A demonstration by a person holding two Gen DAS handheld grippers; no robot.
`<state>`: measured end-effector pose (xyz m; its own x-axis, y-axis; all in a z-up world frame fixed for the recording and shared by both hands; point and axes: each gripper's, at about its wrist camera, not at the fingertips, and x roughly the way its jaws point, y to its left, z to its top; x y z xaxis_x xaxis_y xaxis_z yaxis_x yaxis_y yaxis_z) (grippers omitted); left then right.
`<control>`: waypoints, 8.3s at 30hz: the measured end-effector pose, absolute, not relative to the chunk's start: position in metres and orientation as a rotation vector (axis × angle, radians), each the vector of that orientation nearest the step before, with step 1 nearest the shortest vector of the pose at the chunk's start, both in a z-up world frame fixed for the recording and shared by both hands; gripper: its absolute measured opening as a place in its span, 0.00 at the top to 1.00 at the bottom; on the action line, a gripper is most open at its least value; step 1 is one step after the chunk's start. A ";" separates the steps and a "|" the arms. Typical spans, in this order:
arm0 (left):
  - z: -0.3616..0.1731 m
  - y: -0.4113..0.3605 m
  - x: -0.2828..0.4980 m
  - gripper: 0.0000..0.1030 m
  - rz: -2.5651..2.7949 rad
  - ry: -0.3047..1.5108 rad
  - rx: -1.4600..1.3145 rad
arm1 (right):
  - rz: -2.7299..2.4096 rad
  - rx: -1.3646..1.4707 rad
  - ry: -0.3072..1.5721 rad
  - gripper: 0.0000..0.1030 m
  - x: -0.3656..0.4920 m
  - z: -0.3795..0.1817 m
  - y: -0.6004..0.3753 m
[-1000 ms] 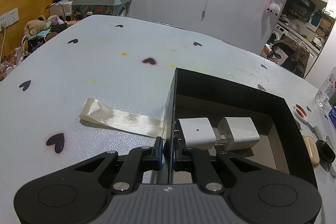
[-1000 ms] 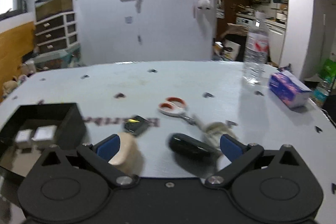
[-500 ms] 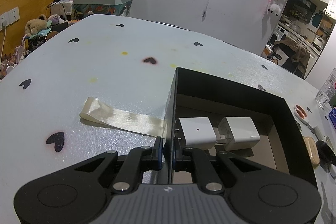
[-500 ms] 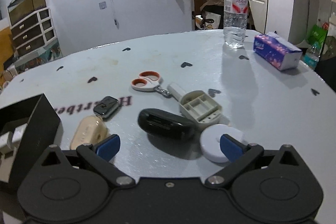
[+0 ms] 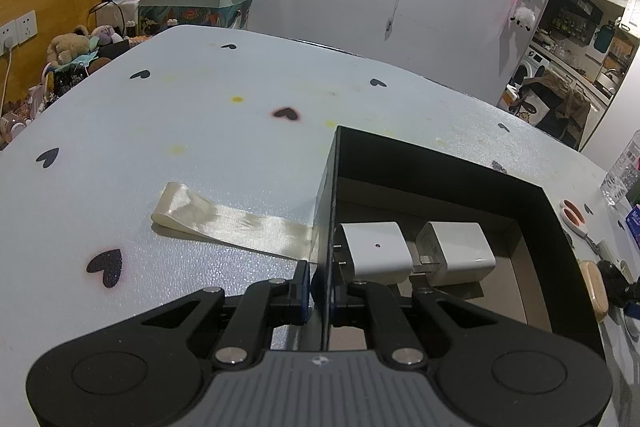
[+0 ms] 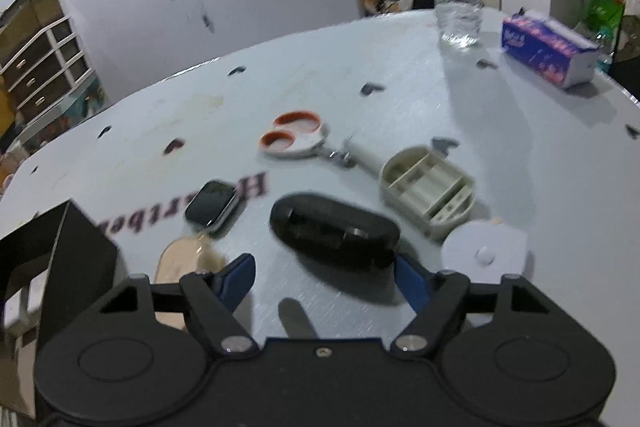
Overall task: Organize rigid objects
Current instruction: 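Move the right tool back over the table toward the black oval case, then close the right tool on the black oval case, then carry the black oval case into the box and open the right tool, then move the right tool to the white round tape measure and grasp it, then carry the white tape measure into the box and release it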
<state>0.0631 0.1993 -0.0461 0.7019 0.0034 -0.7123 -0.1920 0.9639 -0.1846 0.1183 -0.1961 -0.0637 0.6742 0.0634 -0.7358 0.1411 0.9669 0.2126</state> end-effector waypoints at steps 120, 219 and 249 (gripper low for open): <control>-0.054 0.204 0.057 0.90 0.090 0.785 -0.298 | 0.490 -0.061 1.046 0.15 0.140 -0.025 0.044; -0.057 0.200 0.050 0.91 0.121 0.797 -0.296 | 0.346 -0.030 0.579 0.45 0.075 -0.003 -0.130; -0.051 0.203 0.048 0.87 0.085 0.814 -0.325 | 0.874 -0.268 0.728 0.28 0.074 -0.019 0.036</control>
